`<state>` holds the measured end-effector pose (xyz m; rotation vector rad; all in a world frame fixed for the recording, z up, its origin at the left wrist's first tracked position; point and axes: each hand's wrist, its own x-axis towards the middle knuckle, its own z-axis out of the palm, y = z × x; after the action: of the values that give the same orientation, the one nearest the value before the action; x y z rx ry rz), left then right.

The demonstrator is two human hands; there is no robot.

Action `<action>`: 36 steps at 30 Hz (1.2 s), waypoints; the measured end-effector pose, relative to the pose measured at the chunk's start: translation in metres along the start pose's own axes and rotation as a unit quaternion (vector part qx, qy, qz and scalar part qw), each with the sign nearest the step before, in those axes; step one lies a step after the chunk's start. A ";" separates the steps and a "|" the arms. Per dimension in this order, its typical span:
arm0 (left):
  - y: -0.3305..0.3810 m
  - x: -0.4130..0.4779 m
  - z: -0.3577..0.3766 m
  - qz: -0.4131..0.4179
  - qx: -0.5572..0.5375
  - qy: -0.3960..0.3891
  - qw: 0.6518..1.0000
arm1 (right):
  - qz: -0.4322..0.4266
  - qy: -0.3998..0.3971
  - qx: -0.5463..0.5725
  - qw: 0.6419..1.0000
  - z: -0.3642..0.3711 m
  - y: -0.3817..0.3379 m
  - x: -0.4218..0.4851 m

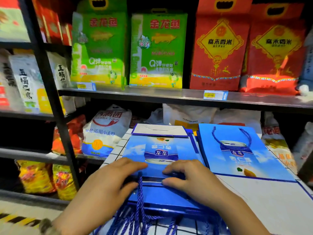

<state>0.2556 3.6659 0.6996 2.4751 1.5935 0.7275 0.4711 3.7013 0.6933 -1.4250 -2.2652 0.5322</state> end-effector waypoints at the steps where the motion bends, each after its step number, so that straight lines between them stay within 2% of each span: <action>1: 0.002 0.002 0.001 0.018 -0.016 -0.013 1.000 | -0.001 0.002 0.000 1.000 -0.001 -0.001 0.000; 4: 0.005 0.007 0.006 0.043 -0.032 -0.021 0.998 | -0.004 0.005 0.005 1.000 -0.001 0.000 0.000; 7: 0.008 0.011 0.004 0.020 -0.071 0.050 0.996 | -0.009 0.009 0.031 0.999 0.002 -0.002 -0.002; 11: 0.018 0.023 0.003 -0.036 -0.108 0.136 0.984 | -0.025 0.023 0.223 0.974 0.002 -0.015 -0.010; 14: 0.026 0.032 0.001 -0.066 -0.089 0.167 0.980 | -0.053 0.004 0.189 0.981 0.003 -0.027 -0.013; 16: 0.029 0.037 0.000 -0.092 -0.061 0.173 0.979 | -0.046 0.019 0.195 0.980 0.005 -0.029 -0.011; 19: 0.034 0.039 0.001 -0.112 -0.060 0.158 0.979 | -0.004 0.020 0.225 0.974 0.004 -0.032 -0.005; 22: 0.037 0.037 0.003 -0.135 -0.088 0.142 0.977 | 0.002 -0.010 0.149 0.989 0.006 -0.033 -0.001; 24: 0.036 0.036 0.005 -0.139 -0.112 0.134 0.975 | 0.017 0.005 0.166 0.986 0.005 -0.035 0.002; 27: 0.034 0.032 0.010 -0.137 -0.233 0.149 0.951 | 0.074 0.028 0.344 0.936 -0.008 -0.036 0.004; 29: 0.038 0.029 0.012 -0.131 -0.260 0.107 0.951 | 0.093 0.033 0.427 0.899 -0.018 -0.036 0.005; 32: 0.045 0.028 0.017 -0.109 -0.187 -0.015 0.976 | 0.101 0.041 0.470 0.876 -0.023 -0.035 0.010; 34: 0.047 0.032 0.018 -0.099 -0.156 -0.037 0.982 | 0.106 0.041 0.479 0.871 -0.024 -0.034 0.015; 36: 0.049 0.036 0.017 -0.097 -0.185 -0.047 0.977 | 0.110 0.041 0.475 0.872 -0.026 -0.032 0.019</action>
<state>0.3158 3.6791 0.7128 2.0299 1.4819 0.7823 0.4530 3.7080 0.7345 -1.1103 -1.3770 1.3807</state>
